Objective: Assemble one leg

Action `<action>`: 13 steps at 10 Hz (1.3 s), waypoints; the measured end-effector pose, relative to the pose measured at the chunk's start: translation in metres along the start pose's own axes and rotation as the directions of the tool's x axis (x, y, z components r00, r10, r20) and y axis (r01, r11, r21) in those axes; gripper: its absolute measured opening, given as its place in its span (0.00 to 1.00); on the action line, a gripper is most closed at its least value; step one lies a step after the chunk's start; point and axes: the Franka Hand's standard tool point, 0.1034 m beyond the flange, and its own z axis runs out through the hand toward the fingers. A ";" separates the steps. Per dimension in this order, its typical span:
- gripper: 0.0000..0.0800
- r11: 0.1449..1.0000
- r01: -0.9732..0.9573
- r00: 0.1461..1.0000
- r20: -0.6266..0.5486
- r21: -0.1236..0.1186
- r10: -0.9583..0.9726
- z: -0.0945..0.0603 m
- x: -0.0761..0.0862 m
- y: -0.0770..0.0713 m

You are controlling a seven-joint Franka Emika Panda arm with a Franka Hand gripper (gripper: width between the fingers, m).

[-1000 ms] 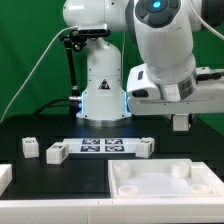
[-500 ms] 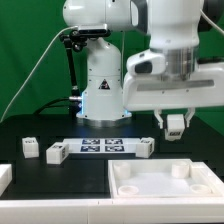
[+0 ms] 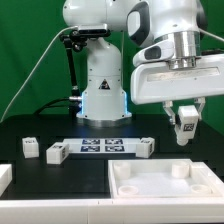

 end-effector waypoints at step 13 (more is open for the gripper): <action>0.36 0.994 0.103 0.982 -0.162 0.028 -0.097 -0.003 0.024 -0.007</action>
Offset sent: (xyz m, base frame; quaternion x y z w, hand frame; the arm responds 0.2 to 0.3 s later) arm 0.0752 -0.0007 0.0214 0.0065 0.0107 -0.0845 0.9963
